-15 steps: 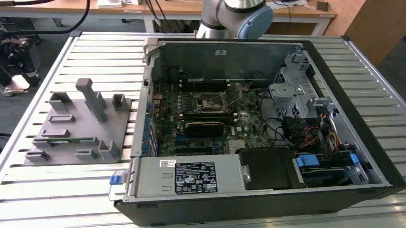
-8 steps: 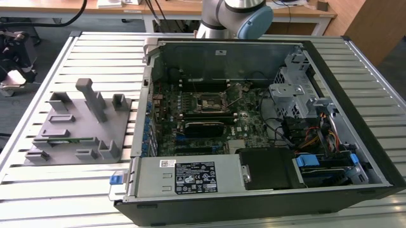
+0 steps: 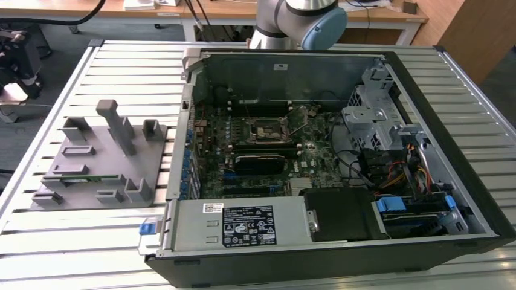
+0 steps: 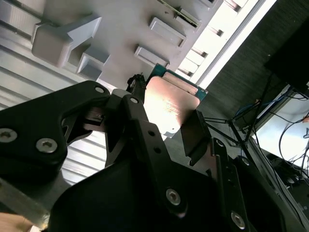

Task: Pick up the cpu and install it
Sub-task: 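Pick up the cpu and move it towards the insertion slot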

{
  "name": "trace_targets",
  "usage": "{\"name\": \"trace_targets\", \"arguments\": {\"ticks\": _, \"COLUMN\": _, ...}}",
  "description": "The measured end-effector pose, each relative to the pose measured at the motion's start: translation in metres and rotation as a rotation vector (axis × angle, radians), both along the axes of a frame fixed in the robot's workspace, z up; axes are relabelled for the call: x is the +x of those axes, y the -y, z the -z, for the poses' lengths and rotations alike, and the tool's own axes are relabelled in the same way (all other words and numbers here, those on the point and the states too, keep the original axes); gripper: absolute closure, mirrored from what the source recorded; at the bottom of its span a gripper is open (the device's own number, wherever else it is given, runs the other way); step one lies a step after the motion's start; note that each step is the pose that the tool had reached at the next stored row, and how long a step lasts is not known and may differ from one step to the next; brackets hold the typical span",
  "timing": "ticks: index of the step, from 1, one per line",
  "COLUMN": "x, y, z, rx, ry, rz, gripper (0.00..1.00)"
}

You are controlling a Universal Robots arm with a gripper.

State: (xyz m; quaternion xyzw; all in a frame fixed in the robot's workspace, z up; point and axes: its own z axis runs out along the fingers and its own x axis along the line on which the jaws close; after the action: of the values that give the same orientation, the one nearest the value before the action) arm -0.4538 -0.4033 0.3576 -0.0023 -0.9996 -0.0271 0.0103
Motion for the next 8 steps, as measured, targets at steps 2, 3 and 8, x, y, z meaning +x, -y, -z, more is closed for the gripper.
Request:
{"name": "trace_targets", "arguments": {"ticks": 2, "x": 0.0, "y": 0.0, "z": -0.0037, "rx": 0.0, "ry": 0.0001, "rz": 0.0, "gripper": 0.46}}
{"name": "trace_targets", "arguments": {"ticks": 3, "x": 0.0, "y": 0.0, "z": -0.0052, "rx": 0.0, "ry": 0.0002, "rz": 0.0, "gripper": 0.46}}
{"name": "trace_targets", "arguments": {"ticks": 8, "x": 0.0, "y": 0.0, "z": -0.0138, "rx": 0.0, "ry": 0.0001, "rz": 0.0, "gripper": 0.46}}
